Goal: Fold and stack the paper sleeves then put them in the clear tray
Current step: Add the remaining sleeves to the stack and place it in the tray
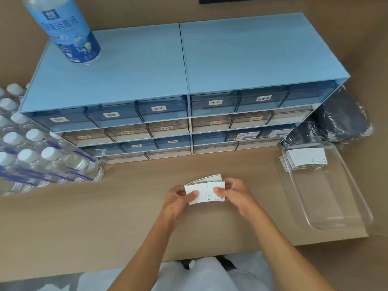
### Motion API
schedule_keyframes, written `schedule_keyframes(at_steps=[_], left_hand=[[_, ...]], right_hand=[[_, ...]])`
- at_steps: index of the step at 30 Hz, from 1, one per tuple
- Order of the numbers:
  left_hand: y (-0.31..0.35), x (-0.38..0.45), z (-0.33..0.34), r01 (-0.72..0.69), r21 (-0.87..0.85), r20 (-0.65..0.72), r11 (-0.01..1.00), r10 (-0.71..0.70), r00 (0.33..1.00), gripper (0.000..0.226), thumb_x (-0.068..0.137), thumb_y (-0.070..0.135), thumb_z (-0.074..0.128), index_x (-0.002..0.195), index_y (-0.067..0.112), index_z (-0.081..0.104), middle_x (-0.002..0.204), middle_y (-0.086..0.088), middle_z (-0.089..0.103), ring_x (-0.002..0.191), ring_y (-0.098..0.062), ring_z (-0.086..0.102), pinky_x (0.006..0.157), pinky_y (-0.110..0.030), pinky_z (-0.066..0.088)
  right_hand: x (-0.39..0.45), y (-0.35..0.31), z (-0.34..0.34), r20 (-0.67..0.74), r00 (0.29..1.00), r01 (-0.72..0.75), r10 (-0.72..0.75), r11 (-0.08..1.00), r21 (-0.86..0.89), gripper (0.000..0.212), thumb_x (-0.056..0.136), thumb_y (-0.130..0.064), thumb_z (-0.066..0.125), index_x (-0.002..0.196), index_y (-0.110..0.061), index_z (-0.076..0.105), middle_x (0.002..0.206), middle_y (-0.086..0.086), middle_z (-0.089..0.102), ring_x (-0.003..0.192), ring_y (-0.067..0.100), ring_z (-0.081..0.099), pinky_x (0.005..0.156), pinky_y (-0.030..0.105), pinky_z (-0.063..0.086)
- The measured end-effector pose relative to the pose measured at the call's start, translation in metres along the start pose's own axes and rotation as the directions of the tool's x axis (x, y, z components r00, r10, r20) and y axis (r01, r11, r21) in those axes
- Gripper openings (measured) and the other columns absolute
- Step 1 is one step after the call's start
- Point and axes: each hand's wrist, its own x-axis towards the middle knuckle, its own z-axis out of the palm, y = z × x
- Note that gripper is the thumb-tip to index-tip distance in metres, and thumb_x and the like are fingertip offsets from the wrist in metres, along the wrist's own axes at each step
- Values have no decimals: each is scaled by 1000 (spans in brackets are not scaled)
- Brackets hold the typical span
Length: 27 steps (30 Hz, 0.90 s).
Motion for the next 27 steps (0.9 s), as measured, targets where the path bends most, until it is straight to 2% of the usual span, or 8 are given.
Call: schedule_keyframes(at_steps=[2,6,8,14,16,18,22,27], left_hand=[[1,-1,3,-54,35,-2,998,54,999,30,75,6,82,102,4,68,94,-10,77,78,-19,72,72,-27,55],[-1,-5,7,-187,104,-40,977,192,980,36,72,-7,80,102,5,66,94,-8,77,80,-17,71,70,-23,57],[-3,-6,7,-240,150,-67,959,252,965,37,71,-8,81,100,9,66,89,-4,76,76,-12,70,69,-22,56],[-21,-13,5,-264,229,-115,937,295,949,40,69,-8,82,91,20,65,82,3,73,74,-9,69,66,-15,54],[-25,-14,4,-253,239,-130,937,289,949,38,70,-8,82,94,18,65,83,3,73,75,-8,69,66,-14,54],[-27,-11,2,-253,226,-128,941,286,950,38,70,-8,81,99,12,67,89,-2,74,81,-15,70,70,-18,56],[-28,-12,1,-255,214,-120,943,284,951,41,72,-8,80,109,6,67,99,-7,76,87,-12,72,73,-19,57],[-28,-17,7,-280,244,-100,929,311,945,45,77,-6,76,117,7,62,97,2,72,75,7,68,70,-13,55]], right_hand=[[0,1,-6,19,998,61,-60,996,-72,23,79,0,74,98,-10,66,91,3,73,75,13,69,65,18,54],[4,6,-8,62,977,212,-203,953,-218,38,71,6,76,102,-14,66,97,2,74,86,20,71,79,29,56],[4,8,-5,73,962,271,-262,914,-301,39,72,1,77,104,-17,65,98,-3,75,87,15,71,82,26,55],[3,27,0,82,953,299,-293,854,-426,44,69,-18,80,109,-29,65,100,-10,75,91,11,71,87,35,55],[3,30,1,78,951,302,-299,841,-448,45,71,-19,80,112,-30,64,101,-11,73,86,5,68,83,28,54],[2,30,2,73,949,306,-308,833,-461,44,74,-16,79,114,-27,64,101,-13,71,78,-3,62,76,17,49],[1,30,1,95,954,300,-285,875,-380,48,75,-16,80,118,-23,61,109,-7,71,93,3,66,83,18,51],[-4,29,5,46,950,307,-308,902,-303,38,78,-49,70,110,-31,63,109,-11,69,101,10,66,89,33,55]])
